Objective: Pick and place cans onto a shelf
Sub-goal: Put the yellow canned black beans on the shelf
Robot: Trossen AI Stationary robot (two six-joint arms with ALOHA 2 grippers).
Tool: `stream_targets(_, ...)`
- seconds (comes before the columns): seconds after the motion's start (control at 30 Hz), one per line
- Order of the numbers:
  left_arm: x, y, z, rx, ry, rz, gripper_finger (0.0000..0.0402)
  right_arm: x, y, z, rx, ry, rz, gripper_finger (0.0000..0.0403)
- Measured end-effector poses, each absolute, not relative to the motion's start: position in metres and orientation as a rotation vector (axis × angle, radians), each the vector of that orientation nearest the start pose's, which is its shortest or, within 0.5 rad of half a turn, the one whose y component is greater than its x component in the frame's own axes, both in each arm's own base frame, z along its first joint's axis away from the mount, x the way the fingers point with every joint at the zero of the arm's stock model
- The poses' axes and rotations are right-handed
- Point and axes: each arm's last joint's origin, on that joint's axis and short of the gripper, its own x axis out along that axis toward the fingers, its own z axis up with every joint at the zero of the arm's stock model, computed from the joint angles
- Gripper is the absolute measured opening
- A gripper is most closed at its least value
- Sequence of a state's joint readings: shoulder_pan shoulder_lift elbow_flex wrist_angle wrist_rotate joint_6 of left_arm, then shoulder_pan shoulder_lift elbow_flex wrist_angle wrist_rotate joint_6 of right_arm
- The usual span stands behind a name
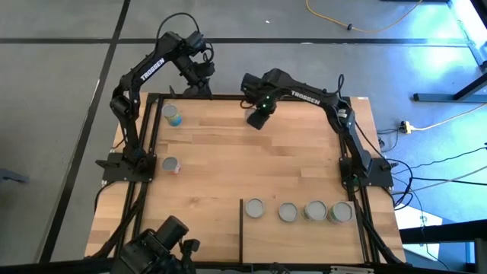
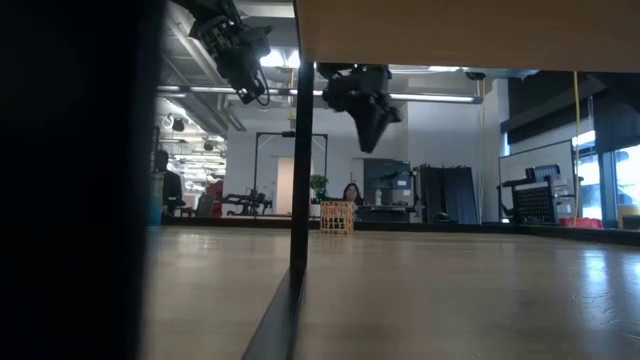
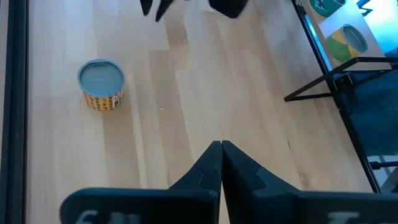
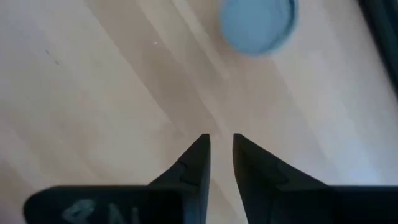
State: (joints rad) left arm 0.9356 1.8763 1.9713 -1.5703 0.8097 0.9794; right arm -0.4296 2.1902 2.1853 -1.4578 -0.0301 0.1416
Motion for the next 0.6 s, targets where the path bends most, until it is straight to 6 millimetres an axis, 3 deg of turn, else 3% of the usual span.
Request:
stream_targets(0.13,0.223,0.266,0.352,-0.235,0.807,-0.351,0.0,0.41,-0.167,0.28,0.394,1.305,-0.394,0.0071)
stream_targets(0.3,0.224,0.265,0.352,-0.245,0.78,-0.365,0.0,0.433,-0.157,0.262,0.543,1.221,-0.479,0.0071)
stream_targets(0.6,0.222,0.268,0.35,-0.182,0.885,-0.304,0.0,0.436,-0.155,0.242,0.441,1.279,-0.693,0.0071)
